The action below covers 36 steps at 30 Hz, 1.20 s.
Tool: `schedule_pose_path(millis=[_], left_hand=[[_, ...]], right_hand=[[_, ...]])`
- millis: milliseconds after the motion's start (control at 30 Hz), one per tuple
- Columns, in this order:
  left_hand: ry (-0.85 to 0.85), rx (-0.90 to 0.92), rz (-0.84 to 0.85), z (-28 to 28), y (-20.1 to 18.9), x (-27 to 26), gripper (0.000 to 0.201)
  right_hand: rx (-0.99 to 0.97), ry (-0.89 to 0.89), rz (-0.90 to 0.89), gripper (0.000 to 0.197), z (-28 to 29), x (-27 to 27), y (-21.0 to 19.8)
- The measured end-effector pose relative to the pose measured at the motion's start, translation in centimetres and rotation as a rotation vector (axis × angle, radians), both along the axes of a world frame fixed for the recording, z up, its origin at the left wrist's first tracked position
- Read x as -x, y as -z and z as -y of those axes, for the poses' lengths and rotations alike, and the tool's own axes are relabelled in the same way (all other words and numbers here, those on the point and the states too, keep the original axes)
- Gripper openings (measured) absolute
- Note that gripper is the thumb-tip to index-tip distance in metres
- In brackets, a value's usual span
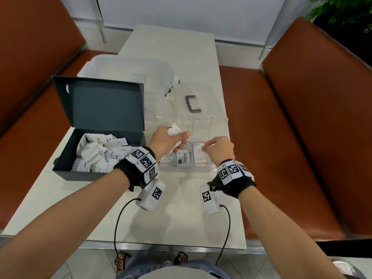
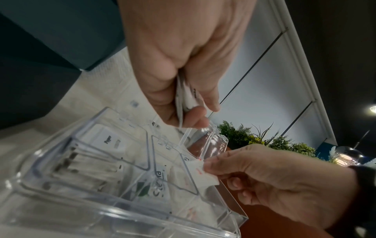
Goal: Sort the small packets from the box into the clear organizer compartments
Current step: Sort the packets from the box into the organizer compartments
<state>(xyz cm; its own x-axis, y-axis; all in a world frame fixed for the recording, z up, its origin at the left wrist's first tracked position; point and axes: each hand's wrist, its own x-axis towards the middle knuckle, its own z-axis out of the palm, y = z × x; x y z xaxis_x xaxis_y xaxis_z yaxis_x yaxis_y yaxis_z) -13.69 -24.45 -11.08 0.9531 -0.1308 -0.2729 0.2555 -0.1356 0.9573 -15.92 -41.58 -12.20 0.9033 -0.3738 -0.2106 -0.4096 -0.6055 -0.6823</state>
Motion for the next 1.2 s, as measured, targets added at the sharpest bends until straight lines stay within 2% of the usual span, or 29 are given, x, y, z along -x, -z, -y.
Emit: schedule_pose_path(millis=[133, 333, 533, 600, 733, 833, 867, 933, 1000, 1100, 1200], left_hand=[[0.011, 0.009, 0.001, -0.3, 0.0, 0.2, 0.030], [0.025, 0.058, -0.027, -0.6, 0.0, 0.5, 0.037], [-0.006, 0.289, -0.258, -0.6, -1.2, 0.9, 0.053], [-0.010, 0.400, -0.354, -0.6, -2.0, 1.0, 0.056], [0.017, 0.467, -0.437, -0.9, -2.7, 1.3, 0.064], [0.047, 0.388, -0.446, -1.0, -2.8, 1.4, 0.063], [0.060, 0.364, -0.445, -1.0, -2.9, 1.5, 0.064], [0.108, 0.383, -0.457, -0.9, -3.1, 1.5, 0.064], [0.154, 0.472, -0.486, -0.8, -3.5, 1.8, 0.059], [0.172, 0.588, -0.490, -1.1, -3.6, 2.1, 0.042], [0.159, 0.573, -0.424, -1.5, -3.1, 2.0, 0.030]], right_hand=[[0.143, -0.009, 0.020, 0.012, -1.2, -0.2, 1.0], [0.421, -0.186, 0.031, 0.013, -1.7, -0.5, 2.1], [0.630, -0.346, 0.072, 0.021, -1.5, -0.4, 1.3], [0.560, -0.308, 0.145, 0.025, -1.3, -0.3, 0.2], [0.184, -0.259, 0.383, 0.018, -2.0, 0.2, -2.6], [-0.048, -0.370, 0.348, 0.027, -3.3, 0.9, -3.9], [-0.064, -0.405, 0.313, 0.030, -3.5, 1.0, -4.0], [-0.074, -0.418, 0.282, 0.022, -3.8, 1.0, -3.9], [-0.128, -0.357, 0.280, 0.011, -3.6, 0.8, -3.7], [-0.164, -0.240, 0.295, 0.007, -2.7, 0.5, -3.3], [-0.227, -0.195, 0.260, 0.010, -1.7, 0.2, -3.3]])
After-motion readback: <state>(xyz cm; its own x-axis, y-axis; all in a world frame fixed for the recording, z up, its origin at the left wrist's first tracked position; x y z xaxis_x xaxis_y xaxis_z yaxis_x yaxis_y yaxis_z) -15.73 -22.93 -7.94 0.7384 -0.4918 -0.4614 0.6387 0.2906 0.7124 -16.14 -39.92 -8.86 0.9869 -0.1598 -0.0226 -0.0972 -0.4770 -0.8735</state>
